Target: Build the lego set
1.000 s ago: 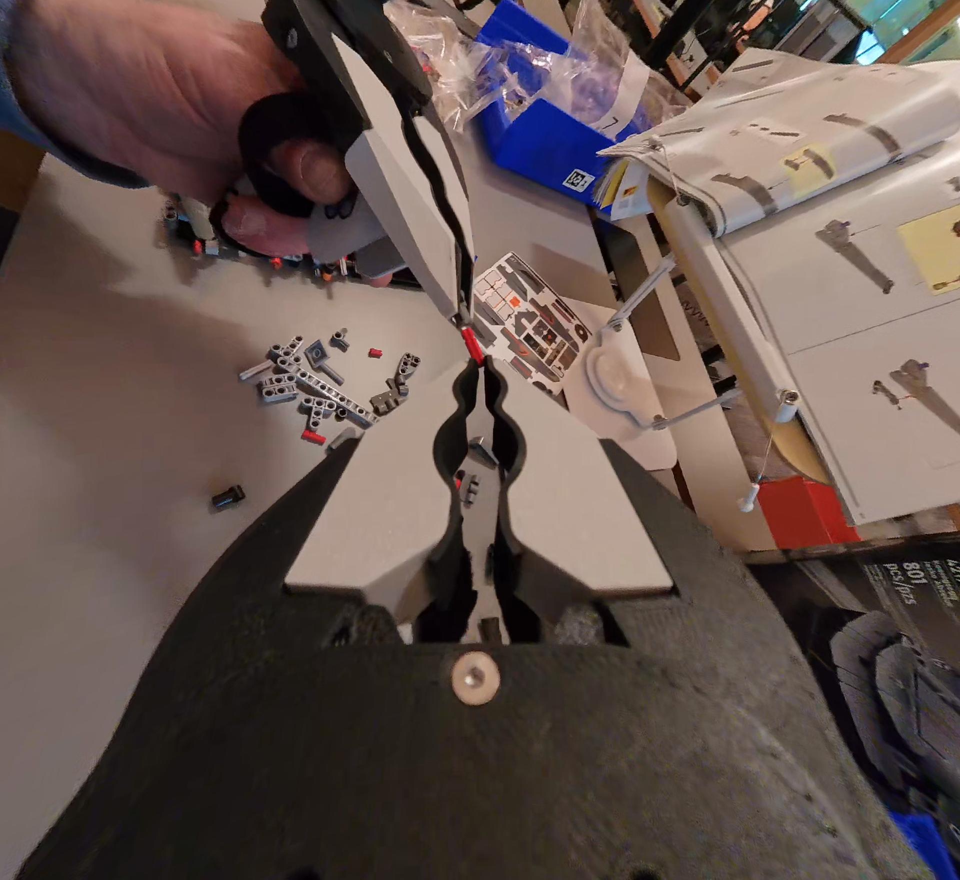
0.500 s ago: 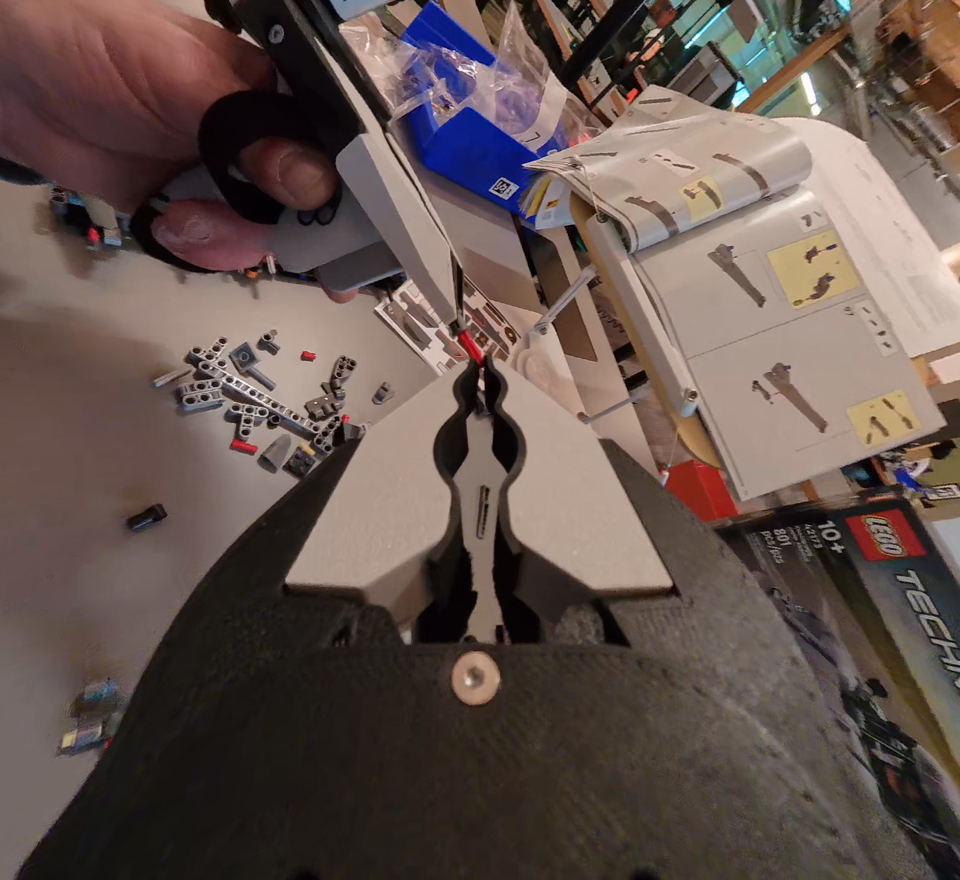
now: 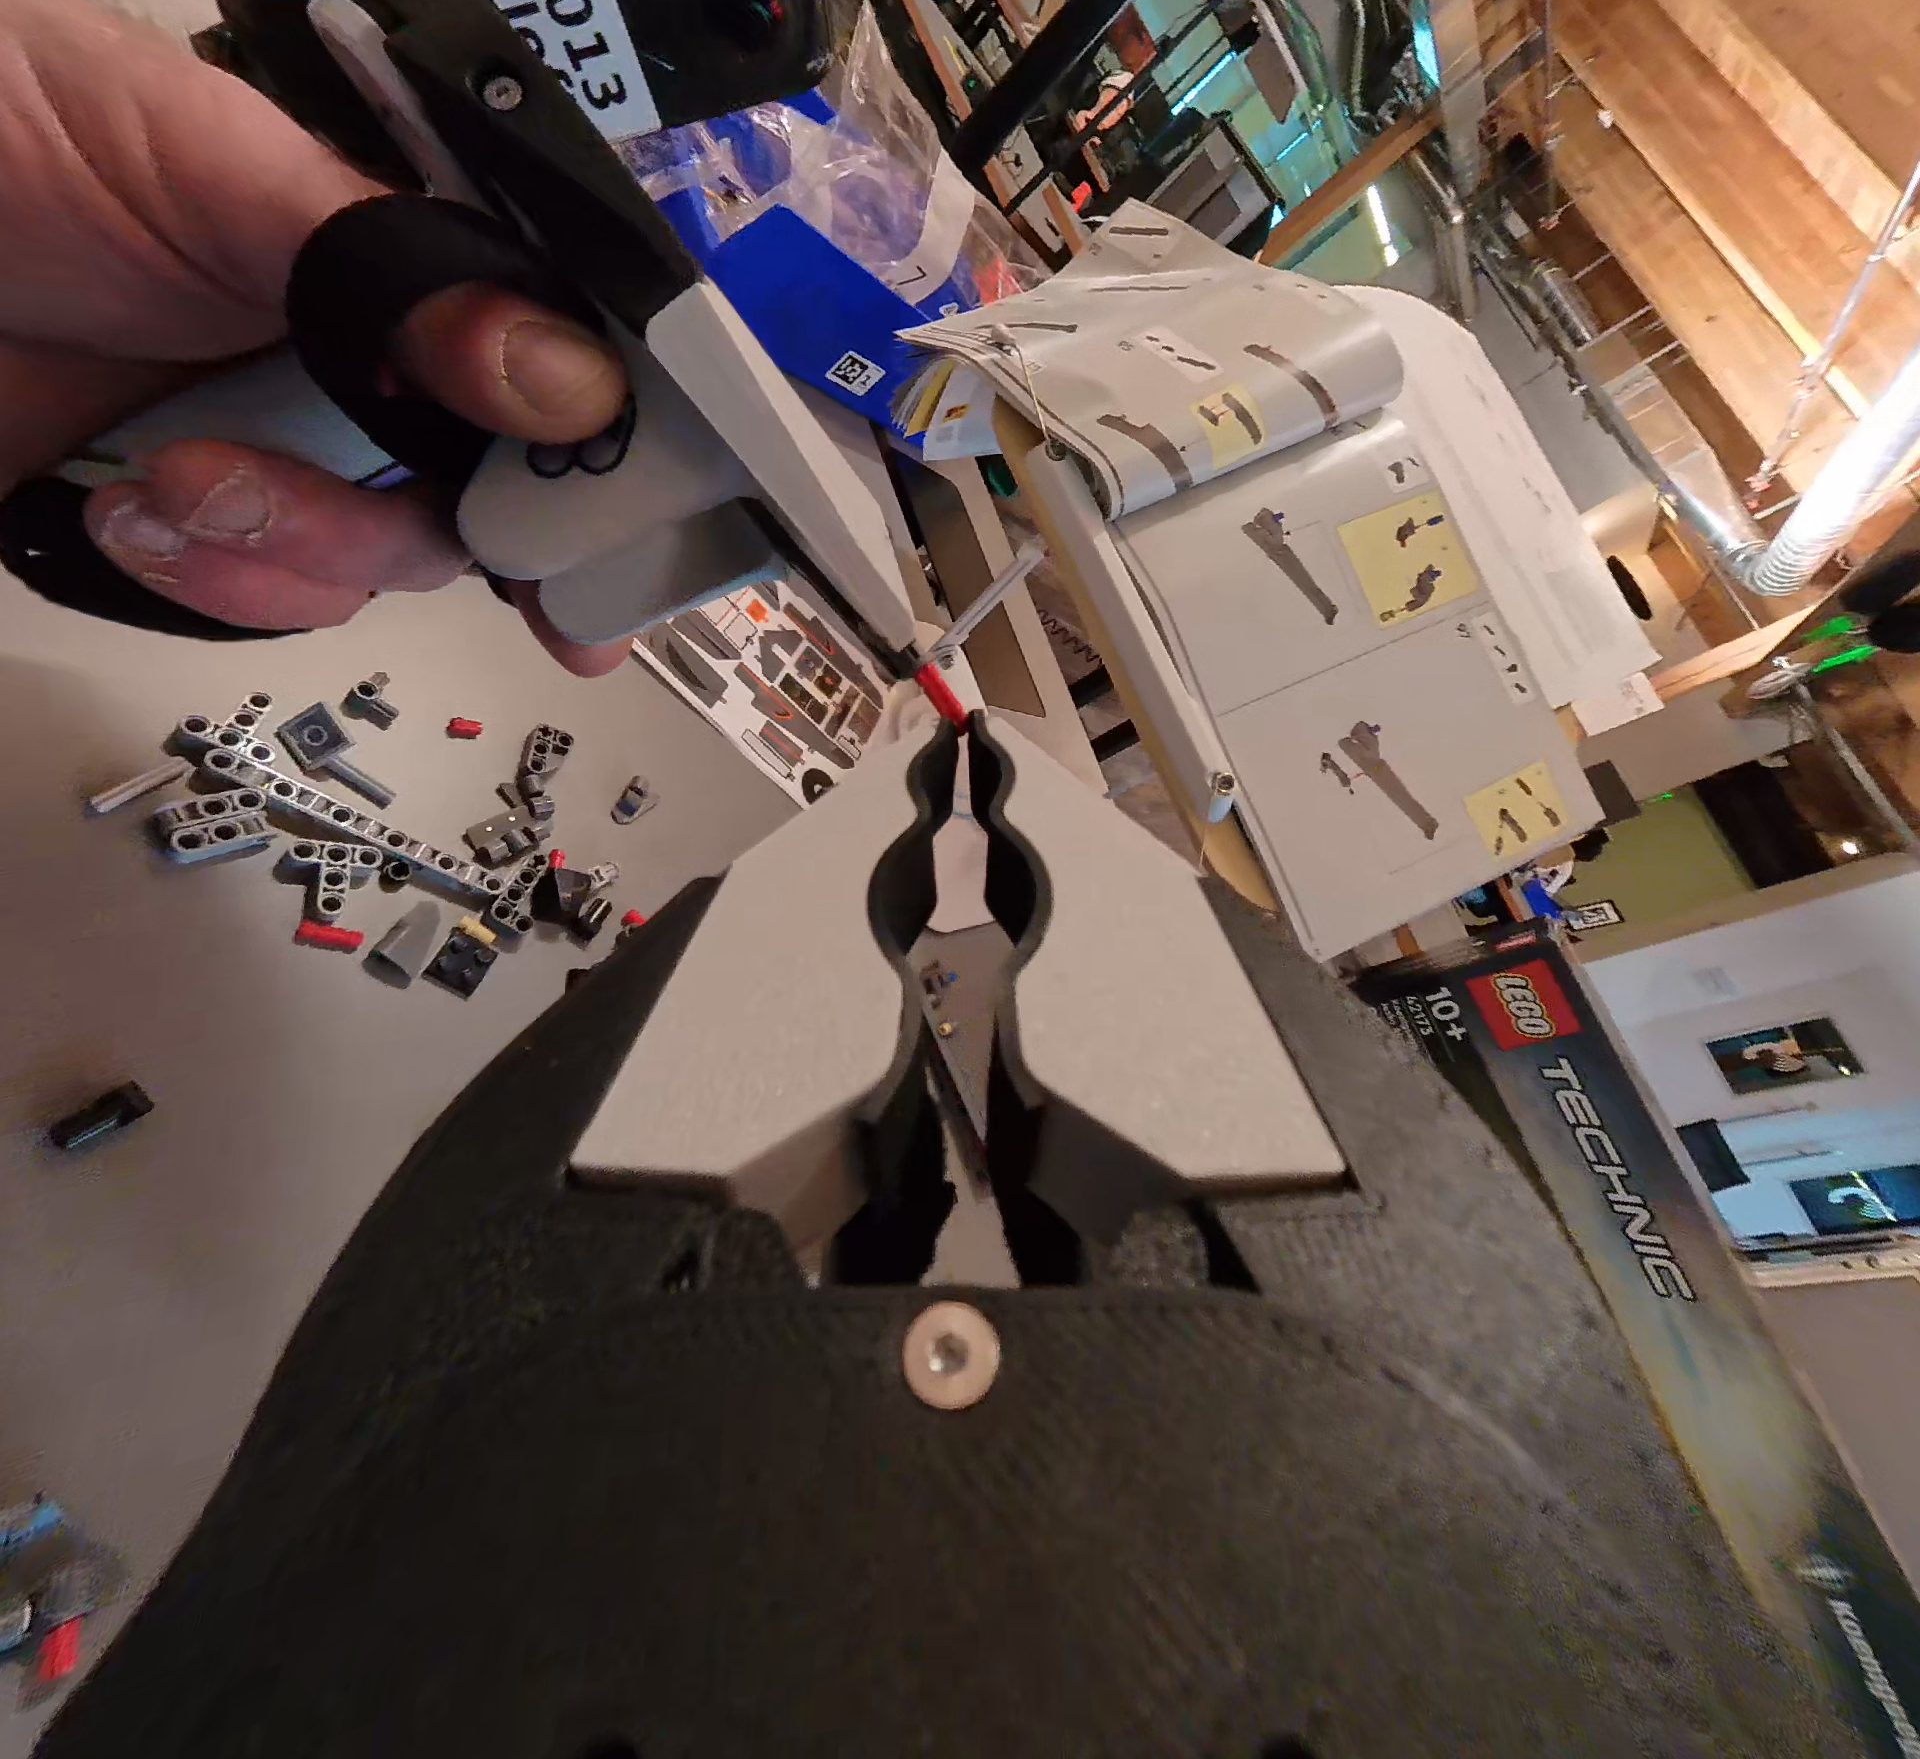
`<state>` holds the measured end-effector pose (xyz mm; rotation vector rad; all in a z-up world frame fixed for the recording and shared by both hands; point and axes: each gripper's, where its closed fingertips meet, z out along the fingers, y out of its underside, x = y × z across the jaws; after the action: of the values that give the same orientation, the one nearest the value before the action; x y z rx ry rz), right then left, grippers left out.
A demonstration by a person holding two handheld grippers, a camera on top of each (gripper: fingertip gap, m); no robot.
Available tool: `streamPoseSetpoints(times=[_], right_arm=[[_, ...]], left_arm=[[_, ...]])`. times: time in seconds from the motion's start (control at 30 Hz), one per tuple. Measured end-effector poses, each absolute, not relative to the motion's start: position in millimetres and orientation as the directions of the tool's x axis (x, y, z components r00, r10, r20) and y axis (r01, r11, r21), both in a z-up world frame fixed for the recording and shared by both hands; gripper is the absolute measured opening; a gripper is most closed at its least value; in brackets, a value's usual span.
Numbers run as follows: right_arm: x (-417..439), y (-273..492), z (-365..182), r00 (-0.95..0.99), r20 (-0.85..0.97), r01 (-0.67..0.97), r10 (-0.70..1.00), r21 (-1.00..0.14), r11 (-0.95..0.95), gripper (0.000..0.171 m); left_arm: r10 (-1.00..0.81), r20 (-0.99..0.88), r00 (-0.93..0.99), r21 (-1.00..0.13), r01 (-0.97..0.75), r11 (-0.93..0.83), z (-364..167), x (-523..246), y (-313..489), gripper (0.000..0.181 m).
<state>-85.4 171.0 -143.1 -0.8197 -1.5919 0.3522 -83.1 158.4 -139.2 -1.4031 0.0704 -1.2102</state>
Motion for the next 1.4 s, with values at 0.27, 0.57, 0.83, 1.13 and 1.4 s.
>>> streamPoseSetpoints(times=[0.27, 0.57, 0.83, 1.13, 1.4], right_arm=[[-84.2, 174.8, -138.3, 0.041, 0.758, 0.335, 0.651, -0.624, 0.706, 0.0], [-82.9, 179.2, -139.9, 0.047, 0.78, 0.387, 0.624, -0.59, 0.709, 0.0], [-85.0, 181.0, -139.5, 0.066, 0.819, 0.423, 0.569, -0.54, 0.728, 0.0], [-87.8, 182.6, -135.8, 0.077, 0.878, 0.439, 0.473, -0.456, 0.774, 0.0], [-88.1, 185.4, -134.3, 0.07, 0.897, 0.451, 0.437, -0.42, 0.788, 0.0]], left_arm=[[-0.64, 0.526, 0.56, -0.821, 0.532, -0.208, -133.3, -82.4, 161.5, 0.004], [-0.586, 0.433, 0.685, -0.893, 0.415, -0.174, -136.8, -82.4, 165.6, 0.004], [-0.576, 0.486, 0.657, -0.863, 0.466, -0.198, -136.4, -85.2, 167.6, 0.004], [-0.603, 0.624, 0.498, -0.745, 0.612, -0.265, -133.3, -87.9, 169.5, 0.004], [-0.588, 0.601, 0.541, -0.77, 0.588, -0.246, -133.3, -88.0, 173.0, 0.004]])
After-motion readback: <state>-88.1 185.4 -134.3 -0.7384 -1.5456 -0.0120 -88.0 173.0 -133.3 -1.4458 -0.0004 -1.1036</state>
